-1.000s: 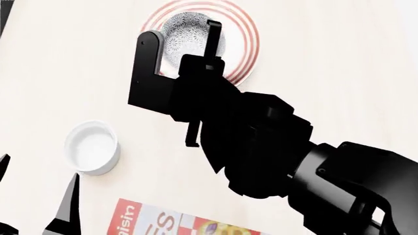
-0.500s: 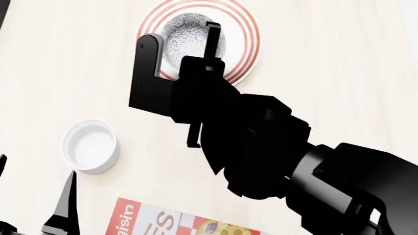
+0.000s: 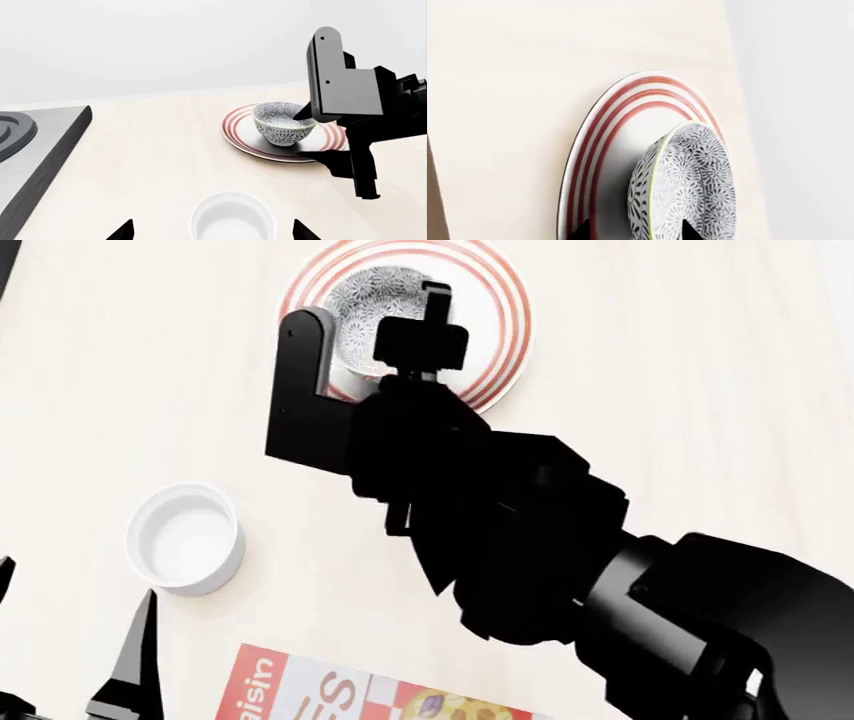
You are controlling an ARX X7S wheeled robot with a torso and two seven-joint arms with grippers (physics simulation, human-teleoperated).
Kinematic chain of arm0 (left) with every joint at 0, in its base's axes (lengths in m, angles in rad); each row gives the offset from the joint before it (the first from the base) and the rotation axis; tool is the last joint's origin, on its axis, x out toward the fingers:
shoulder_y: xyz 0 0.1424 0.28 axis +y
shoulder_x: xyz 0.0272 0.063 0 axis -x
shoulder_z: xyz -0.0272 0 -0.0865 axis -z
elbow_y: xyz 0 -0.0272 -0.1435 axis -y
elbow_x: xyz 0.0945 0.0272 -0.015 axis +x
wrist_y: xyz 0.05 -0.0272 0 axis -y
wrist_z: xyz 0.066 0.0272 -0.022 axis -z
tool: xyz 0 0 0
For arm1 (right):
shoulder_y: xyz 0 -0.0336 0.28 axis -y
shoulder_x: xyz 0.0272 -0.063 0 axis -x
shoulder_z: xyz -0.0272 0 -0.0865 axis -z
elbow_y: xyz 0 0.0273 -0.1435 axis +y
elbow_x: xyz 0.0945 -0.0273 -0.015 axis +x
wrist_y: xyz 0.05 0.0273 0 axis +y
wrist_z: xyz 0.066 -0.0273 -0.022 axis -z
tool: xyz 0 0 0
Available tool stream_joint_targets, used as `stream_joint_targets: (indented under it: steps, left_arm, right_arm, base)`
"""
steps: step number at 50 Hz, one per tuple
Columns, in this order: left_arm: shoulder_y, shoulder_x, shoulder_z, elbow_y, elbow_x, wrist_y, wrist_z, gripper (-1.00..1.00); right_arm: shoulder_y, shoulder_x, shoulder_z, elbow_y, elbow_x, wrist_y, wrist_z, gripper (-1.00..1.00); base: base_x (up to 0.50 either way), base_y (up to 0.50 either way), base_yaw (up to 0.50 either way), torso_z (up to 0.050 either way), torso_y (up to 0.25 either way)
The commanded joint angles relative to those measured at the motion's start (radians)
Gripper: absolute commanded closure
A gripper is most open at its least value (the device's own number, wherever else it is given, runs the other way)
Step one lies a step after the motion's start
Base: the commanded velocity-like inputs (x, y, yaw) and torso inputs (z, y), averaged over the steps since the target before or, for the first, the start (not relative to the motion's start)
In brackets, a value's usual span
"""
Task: Pick the akita bowl on the cookies box and place it on the plate.
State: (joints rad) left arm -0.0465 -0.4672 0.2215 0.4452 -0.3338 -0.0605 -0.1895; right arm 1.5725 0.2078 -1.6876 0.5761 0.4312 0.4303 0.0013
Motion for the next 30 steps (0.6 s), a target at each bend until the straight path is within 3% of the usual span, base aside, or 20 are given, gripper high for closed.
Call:
stream_joint_targets:
  steps: [1, 11, 30]
  left_arm:
    - [-0.001, -0.002, 0.004, 0.004, -0.001, -0.004, -0.002, -1.00]
    - [0.000, -0.005, 0.006, 0.011, -0.004, -0.007, -0.004, -1.00]
    - [0.007, -0.016, 0.002, 0.045, -0.004, -0.020, -0.019, -1.00]
  right_arm:
    - [0.014, 0.015, 0.008, -0.016, -0.011, 0.018, 0.017, -1.00]
    - [0.062, 0.089, 0.014, -0.166, 0.013, 0.098, 0.020, -1.00]
    - [0.266, 0.451, 0.081, -0.916, 0.160, 0.409, 0.113, -1.00]
  base:
    - [0.00, 0.00, 0.00, 0.000, 0.000]
    - [0.00, 0.00, 0.00, 0.000, 0.000]
    - [0.00, 0.00, 0.00, 0.000, 0.000]
